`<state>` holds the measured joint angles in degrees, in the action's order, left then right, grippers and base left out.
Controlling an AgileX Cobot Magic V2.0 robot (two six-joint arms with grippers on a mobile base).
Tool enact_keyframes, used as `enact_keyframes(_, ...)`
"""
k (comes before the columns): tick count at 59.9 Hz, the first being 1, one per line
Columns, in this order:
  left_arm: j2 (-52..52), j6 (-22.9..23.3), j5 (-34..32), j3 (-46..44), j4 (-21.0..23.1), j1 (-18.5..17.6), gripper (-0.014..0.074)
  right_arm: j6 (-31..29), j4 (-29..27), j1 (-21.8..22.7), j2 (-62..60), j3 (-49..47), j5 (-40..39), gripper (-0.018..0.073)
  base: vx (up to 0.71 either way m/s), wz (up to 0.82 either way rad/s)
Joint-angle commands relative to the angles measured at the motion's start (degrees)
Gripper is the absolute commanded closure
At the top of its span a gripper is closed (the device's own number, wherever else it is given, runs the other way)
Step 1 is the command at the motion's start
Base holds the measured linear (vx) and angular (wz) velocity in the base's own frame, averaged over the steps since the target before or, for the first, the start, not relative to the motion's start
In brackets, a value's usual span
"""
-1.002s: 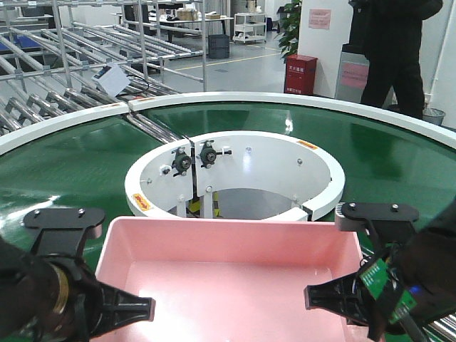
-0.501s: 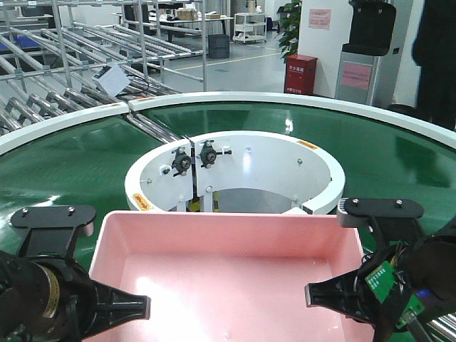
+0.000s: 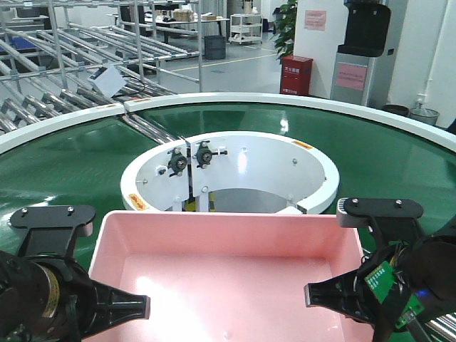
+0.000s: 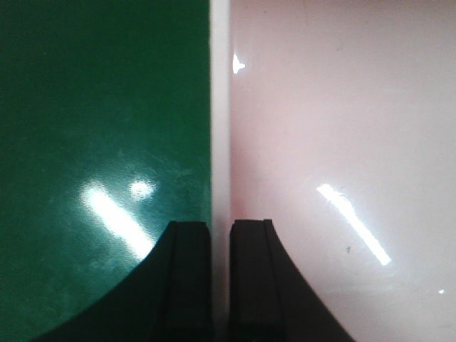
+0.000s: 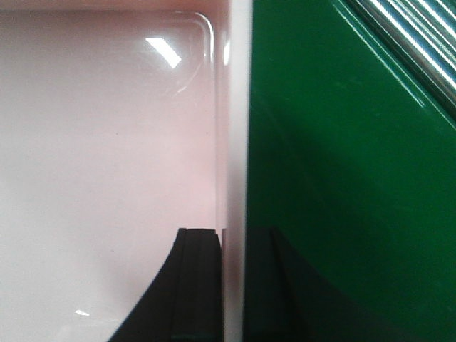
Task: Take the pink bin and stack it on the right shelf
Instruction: 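Hold the pink bin with both grippers while the base turns away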
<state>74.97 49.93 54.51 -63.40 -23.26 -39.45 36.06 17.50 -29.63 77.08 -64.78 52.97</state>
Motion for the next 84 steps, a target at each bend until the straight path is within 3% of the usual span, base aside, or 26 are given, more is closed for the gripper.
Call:
enact_keyframes(1, -2.2, 0.4, -0.2, -1.4, -3.8, 0.1, 0.0537, 0.0, 5.5, 0.3, -1.9, -1.5, -0.3, 0.0559, -0.05, -0.11)
enact_keyframes(84, -2.2, 0.4, -0.2, -1.4, -3.8, 0.1, 0.0537, 0.0, 5.5, 0.3, -1.9, -1.5, -0.2, 0.0559, -0.13, -0.51)
